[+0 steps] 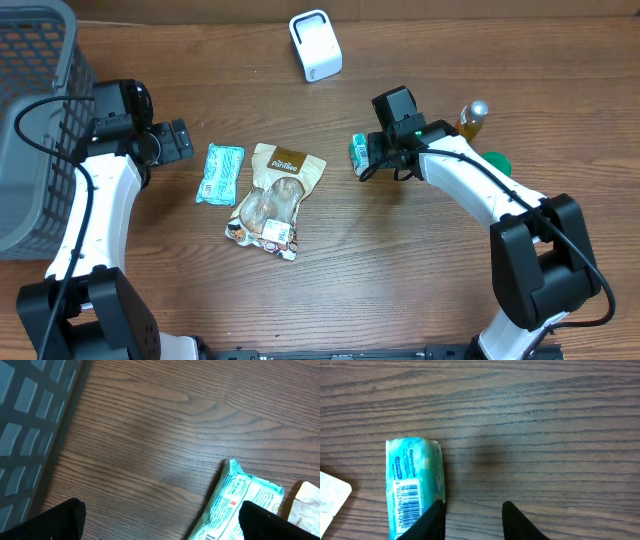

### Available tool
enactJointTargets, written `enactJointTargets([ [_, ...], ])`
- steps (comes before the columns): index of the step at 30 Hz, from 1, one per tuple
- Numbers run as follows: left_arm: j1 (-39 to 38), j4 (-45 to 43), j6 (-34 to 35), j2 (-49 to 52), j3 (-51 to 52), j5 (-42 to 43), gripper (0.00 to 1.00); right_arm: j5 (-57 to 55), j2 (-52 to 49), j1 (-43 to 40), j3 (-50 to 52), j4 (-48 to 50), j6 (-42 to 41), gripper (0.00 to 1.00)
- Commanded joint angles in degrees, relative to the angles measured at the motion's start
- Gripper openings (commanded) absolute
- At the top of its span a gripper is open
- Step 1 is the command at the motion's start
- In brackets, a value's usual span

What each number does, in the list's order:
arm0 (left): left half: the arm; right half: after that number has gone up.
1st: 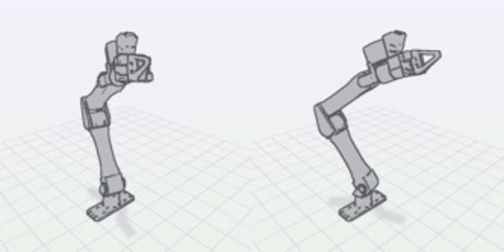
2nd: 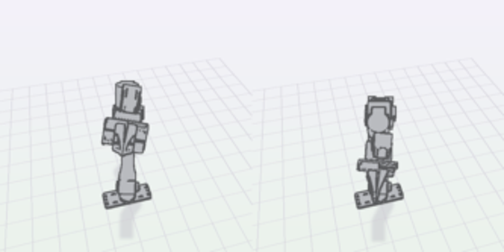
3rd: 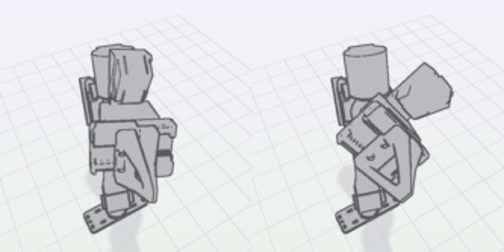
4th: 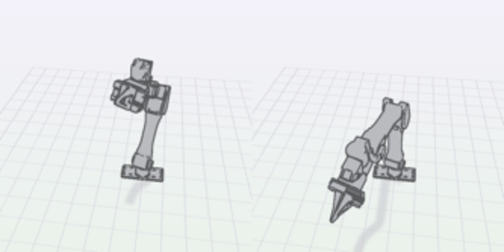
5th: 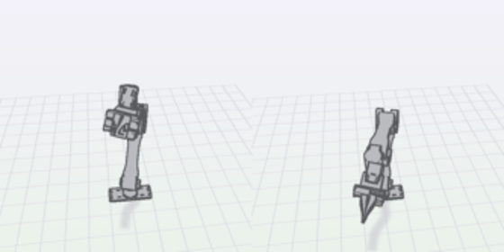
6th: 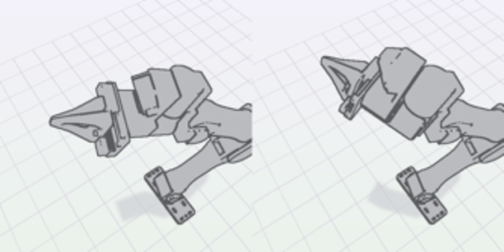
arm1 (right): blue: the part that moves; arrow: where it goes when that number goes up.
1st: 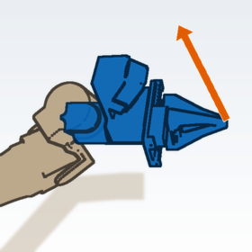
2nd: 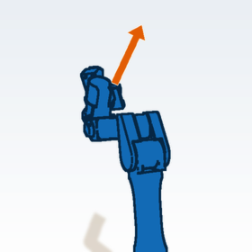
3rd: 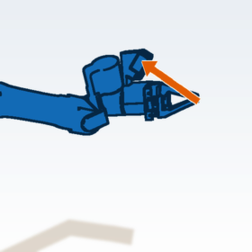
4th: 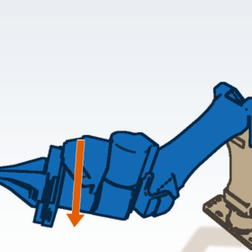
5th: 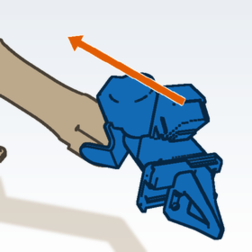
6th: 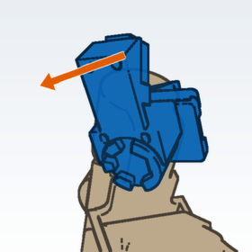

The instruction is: Scan the item barcode

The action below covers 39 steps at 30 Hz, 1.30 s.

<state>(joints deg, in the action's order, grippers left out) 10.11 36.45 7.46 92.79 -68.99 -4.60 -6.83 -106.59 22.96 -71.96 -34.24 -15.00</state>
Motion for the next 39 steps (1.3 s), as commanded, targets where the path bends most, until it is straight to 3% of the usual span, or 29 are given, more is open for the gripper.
enactJointTargets([
  [1, -0.39, -0.04, -0.66, -0.85, -1.09, -0.26, 1.00, -0.02, -0.28, 0.04, 0.39, 0.35, -0.20, 0.34],
  [12, -0.39, -0.04, -0.66, -0.85, -1.09, -0.26, 1.00, -0.22, -0.98, 0.04, 0.68, 2.51, -0.24, 0.33],
  [21, -0.39, -0.04, -0.66, -0.85, -1.09, -0.26, 1.00, -0.02, -1.09, 0.04, 1.14, 2.49, -0.20, 0.21],
  [28, -0.39, -0.04, -0.66, -0.85, -1.09, -0.26, 1.00, 1.49, -1.22, 0.07, 1.88, 2.93, -0.15, 0.18],
  [39, -0.39, -0.04, -0.66, -0.85, -1.09, -0.26, 0.99, 19.06, -1.22, 0.17, 1.88, 2.78, 0.24, 0.18],
])
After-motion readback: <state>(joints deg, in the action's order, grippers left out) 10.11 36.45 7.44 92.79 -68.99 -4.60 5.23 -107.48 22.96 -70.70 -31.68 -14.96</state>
